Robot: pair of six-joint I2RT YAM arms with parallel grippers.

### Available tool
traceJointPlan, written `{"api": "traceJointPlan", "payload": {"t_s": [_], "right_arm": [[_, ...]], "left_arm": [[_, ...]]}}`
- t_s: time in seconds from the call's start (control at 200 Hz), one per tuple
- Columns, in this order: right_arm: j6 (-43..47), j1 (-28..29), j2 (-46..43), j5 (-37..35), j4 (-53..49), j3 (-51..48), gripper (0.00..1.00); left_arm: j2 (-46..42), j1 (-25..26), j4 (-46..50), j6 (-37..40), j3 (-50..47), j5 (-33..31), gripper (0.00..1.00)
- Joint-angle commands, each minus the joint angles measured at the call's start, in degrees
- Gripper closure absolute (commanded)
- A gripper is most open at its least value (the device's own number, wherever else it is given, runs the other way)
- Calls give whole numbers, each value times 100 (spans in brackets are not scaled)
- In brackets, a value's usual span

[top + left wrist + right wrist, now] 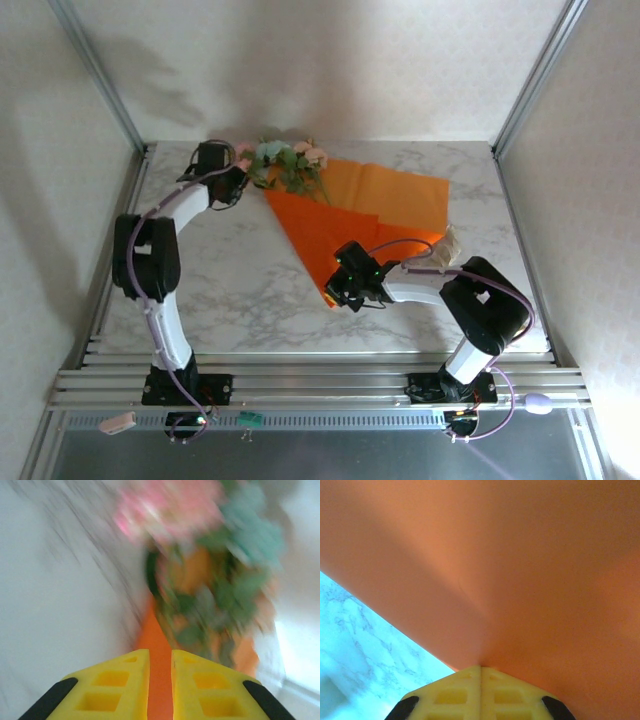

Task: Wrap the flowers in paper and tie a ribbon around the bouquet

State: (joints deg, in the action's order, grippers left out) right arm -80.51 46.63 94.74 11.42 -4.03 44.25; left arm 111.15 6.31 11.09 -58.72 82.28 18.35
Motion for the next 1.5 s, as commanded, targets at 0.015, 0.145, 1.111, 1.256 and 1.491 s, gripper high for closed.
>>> {"api": "traceJointPlan", "payload": {"t_s": [0.015,0.145,1.111,1.256,1.491], "right_arm": [[472,-5,-396,-405,-1359,433,92],[767,-62,-980,-621,-1709,733,90],[3516,-4091,-1622,154,-2435,648,63],[3758,-4373,-1175,221,-2281,892,62],[3790,-4681,-319,574,-1862,1335,61]], "left_arm": [[-798,1203,256,64,-696,366,84],[-1237,2202,-271,-440,-1958,948,85],[-1341,1703,977,502,-3874,13,89],[-1606,1383,1207,743,-3774,-319,88],[-1860,2295,639,1066,-2633,890,84]]}}
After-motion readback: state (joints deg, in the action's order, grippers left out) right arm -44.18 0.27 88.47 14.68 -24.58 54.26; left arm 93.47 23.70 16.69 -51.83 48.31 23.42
